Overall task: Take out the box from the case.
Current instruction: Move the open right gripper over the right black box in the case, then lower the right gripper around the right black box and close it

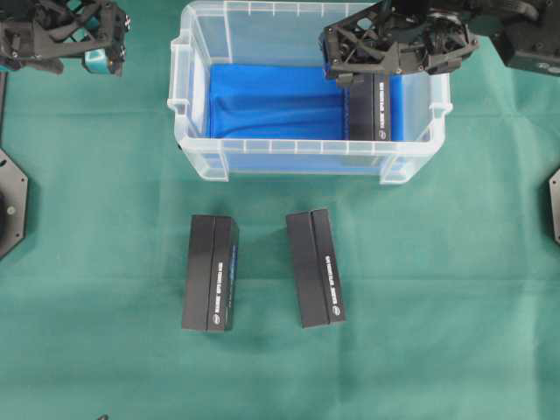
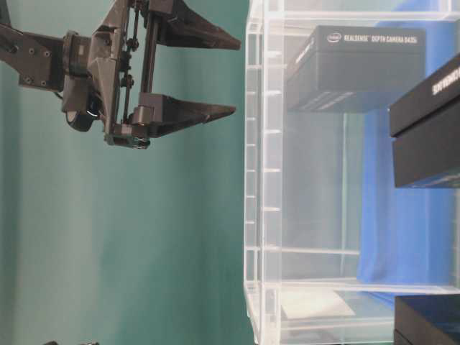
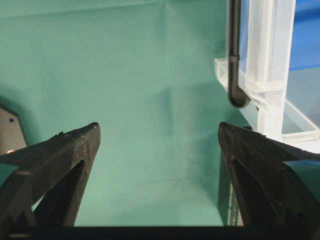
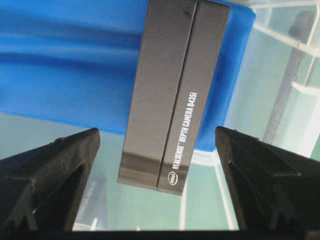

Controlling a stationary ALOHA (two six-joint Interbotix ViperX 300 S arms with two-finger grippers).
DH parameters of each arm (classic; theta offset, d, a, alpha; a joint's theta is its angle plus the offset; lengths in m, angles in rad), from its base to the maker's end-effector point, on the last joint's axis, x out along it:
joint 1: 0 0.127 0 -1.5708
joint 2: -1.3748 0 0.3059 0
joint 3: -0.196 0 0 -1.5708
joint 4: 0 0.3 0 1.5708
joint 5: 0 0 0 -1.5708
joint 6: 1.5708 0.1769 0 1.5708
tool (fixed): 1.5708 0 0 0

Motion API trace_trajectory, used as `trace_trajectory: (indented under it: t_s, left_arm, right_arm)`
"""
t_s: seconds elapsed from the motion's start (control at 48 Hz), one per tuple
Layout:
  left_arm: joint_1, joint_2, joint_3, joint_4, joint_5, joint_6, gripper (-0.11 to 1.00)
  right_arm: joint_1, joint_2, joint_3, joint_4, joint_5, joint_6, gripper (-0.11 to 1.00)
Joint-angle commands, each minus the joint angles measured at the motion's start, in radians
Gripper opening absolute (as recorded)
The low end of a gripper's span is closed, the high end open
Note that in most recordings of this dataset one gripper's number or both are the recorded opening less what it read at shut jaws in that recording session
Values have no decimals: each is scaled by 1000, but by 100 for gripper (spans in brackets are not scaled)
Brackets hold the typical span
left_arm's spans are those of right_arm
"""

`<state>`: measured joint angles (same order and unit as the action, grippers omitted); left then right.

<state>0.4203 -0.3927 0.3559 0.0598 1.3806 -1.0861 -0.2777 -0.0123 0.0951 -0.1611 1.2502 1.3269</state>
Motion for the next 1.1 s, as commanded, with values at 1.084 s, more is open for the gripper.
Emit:
trace_trajectory:
  t_s: [1.084]
  left_arm:
    - [2,-15,-11,0,-3,2,97]
  right_arm:
    - [-15,63,106,-12,-127,49,92]
